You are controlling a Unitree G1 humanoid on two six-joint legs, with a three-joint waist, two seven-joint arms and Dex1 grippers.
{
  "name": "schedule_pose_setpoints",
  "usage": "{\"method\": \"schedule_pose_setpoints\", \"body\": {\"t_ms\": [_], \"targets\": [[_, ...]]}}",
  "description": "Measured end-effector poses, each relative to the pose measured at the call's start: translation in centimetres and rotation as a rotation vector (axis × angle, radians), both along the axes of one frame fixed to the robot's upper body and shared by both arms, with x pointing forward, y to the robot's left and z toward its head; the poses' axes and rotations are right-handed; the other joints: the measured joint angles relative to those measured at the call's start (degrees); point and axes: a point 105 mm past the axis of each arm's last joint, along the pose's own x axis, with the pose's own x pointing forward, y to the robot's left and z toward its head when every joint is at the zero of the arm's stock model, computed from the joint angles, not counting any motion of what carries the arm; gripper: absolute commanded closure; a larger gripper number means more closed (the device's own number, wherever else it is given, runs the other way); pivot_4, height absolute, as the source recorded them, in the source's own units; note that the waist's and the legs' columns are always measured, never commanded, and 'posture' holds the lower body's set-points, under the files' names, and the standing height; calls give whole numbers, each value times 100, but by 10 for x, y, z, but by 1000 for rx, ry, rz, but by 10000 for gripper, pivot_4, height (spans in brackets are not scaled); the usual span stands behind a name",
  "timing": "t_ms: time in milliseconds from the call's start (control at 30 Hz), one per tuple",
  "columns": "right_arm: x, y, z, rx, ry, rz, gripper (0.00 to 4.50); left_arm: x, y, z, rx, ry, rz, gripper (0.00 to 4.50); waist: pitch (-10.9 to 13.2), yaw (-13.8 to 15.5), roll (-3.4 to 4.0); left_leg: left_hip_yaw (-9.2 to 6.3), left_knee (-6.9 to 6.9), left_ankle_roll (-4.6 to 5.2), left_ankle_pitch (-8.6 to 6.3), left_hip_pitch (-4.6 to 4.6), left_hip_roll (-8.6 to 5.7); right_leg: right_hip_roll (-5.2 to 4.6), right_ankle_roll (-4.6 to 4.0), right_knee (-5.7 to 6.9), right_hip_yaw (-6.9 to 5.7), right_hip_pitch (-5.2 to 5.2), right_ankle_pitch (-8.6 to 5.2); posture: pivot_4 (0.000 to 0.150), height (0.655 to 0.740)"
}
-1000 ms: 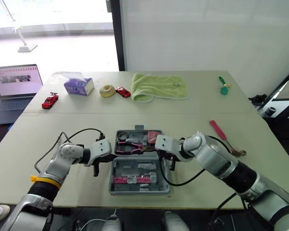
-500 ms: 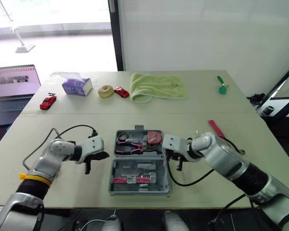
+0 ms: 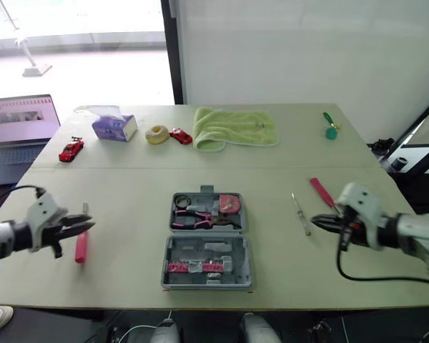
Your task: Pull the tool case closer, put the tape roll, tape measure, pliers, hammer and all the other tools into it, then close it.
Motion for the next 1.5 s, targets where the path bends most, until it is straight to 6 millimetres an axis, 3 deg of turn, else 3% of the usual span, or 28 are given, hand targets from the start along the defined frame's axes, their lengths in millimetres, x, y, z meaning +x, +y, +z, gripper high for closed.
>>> {"method": "schedule_pose_setpoints", "body": {"t_ms": [67,133,200,467,667,867,1033,1200,1300,1500], "targets": [[-18,-49,2,51,-24,-176,21342,-21,29,-4,-26,11,123,10180,6,2,-10,2,0,0,0,2,0,0,-10,-5,0,1,-5,1500,7400],[-32,-70,-3,56,-28,-252,11481,-33,43,-7,-40,8,187,431,6,2,-13,3,-1,0,0,5,1,0,-27,-9,2,3,-13,1500,7400],[-47,-81,-18,67,4,-290,598,-46,59,-13,-58,4,269,0,5,0,-20,5,0,-1,-1,11,2,0,-30,-9,3,8,-14,1500,7400],[-68,-83,-40,36,27,-302,222,-66,80,-29,-57,4,371,0,4,0,-19,19,-9,-3,0,12,2,-2,-26,-10,15,4,-13,1500,7400],[-66,-76,-40,19,18,-295,222,-59,72,-32,-60,-10,337,0,4,5,-17,20,-2,-5,1,12,2,-3,-30,-10,16,6,-11,1500,7400],[-41,-25,-14,42,-25,-225,222,-32,34,-18,-173,-76,165,0,2,-9,-21,20,-3,-8,2,11,5,-1,-27,-10,17,7,-9,1500,7400],[-10,42,-9,113,-59,-192,222,-11,-24,6,-250,-125,-74,0,2,10,-24,19,0,-12,5,6,4,-2,-12,-9,17,6,-1,1500,7400],[28,62,-16,138,-68,-376,222,-11,-63,17,-263,-87,-217,0,2,-4,-26,18,0,-12,5,5,4,-1,-14,-10,19,2,-1,1500,7400],[46,70,-38,102,-7,-493,222,-13,-90,19,-269,-89,-305,0,3,3,-23,18,-1,-12,5,2,4,-1,-14,-10,20,-1,-1,1500,7400],[73,64,-60,40,52,-646,222,-16,-124,26,-282,-109,-407,0,5,-10,-23,18,4,-12,5,0,2,-2,-12,-10,20,-1,3,1500,7400]]}}
